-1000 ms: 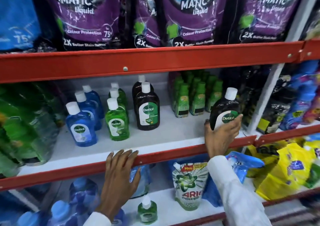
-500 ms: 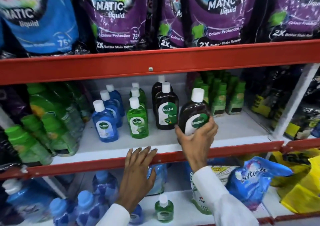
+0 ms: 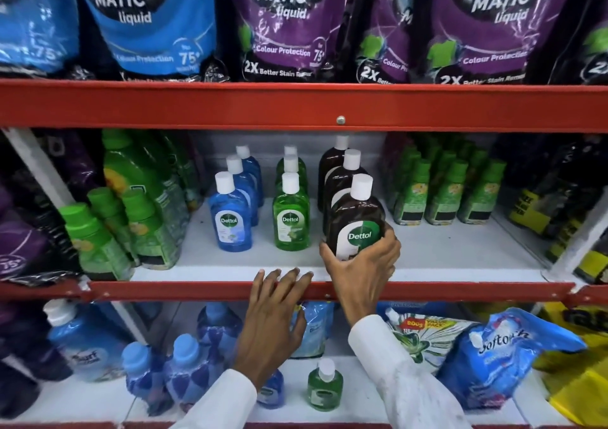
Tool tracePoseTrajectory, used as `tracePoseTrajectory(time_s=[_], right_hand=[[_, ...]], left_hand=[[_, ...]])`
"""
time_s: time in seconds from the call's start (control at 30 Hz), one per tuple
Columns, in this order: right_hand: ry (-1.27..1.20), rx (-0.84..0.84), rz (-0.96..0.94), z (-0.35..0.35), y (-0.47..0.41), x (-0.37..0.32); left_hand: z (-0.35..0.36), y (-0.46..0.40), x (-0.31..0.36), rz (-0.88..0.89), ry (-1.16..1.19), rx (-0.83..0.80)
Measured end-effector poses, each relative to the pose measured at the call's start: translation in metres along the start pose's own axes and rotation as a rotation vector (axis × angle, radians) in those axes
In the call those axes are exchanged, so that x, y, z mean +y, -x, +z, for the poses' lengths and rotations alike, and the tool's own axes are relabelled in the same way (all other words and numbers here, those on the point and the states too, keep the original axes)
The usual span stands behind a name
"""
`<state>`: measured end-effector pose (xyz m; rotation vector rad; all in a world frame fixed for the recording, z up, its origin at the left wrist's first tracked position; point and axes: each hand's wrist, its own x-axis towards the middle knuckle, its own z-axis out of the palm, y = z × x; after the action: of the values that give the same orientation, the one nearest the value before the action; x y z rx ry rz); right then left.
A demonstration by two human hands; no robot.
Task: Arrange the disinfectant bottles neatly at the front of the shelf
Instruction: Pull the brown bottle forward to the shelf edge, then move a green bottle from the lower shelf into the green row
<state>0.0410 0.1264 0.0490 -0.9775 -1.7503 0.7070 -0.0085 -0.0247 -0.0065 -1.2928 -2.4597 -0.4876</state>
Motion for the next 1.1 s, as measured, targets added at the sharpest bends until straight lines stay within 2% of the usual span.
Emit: tracePoseTrajectory(time_s=[0.17, 0.27, 0.33, 0.43, 0.53, 0.6, 0.7, 0.83, 1.1], right_hand=[[-0.065, -0.04, -0.022, -0.018, 0.014, 0.011], [-0.166, -0.043, -0.167, -0.045, 0.044, 0.038], [-0.201, -0.122, -0.247, -0.059, 0.068, 0.065], [-0.14, -0.488, -0.196, -0.06, 0.095, 0.112], [0.137, -0.939, -0.153, -0.043, 0.111, 0.146], [0.261, -1.111, -0.099, -0.029, 0.12, 0.158], [0.238, -1.105, -0.009, -0.014, 0.121, 0.168], [0.235, -1.039, -0.033, -0.017, 0.115, 0.152], [0.095, -0.727, -0.234, -0.07, 0.071, 0.03]], left_hand=[[-0.007, 0.004, -0.005, -0.052, 0.026, 0.026], [-0.017, 0.012, -0.02, -0.092, 0.062, 0.149], [-0.021, 0.014, -0.034, -0.098, 0.029, 0.188], [-0.017, 0.018, -0.05, -0.12, -0.035, 0.115], [-0.013, 0.022, -0.053, -0.108, -0.058, 0.058], [-0.015, 0.022, -0.052, -0.117, -0.039, 0.06], [-0.019, 0.023, -0.053, -0.105, -0.05, 0.029], [-0.024, 0.025, -0.06, -0.048, -0.069, -0.019], [-0.048, 0.033, -0.105, -0.007, -0.096, -0.043]])
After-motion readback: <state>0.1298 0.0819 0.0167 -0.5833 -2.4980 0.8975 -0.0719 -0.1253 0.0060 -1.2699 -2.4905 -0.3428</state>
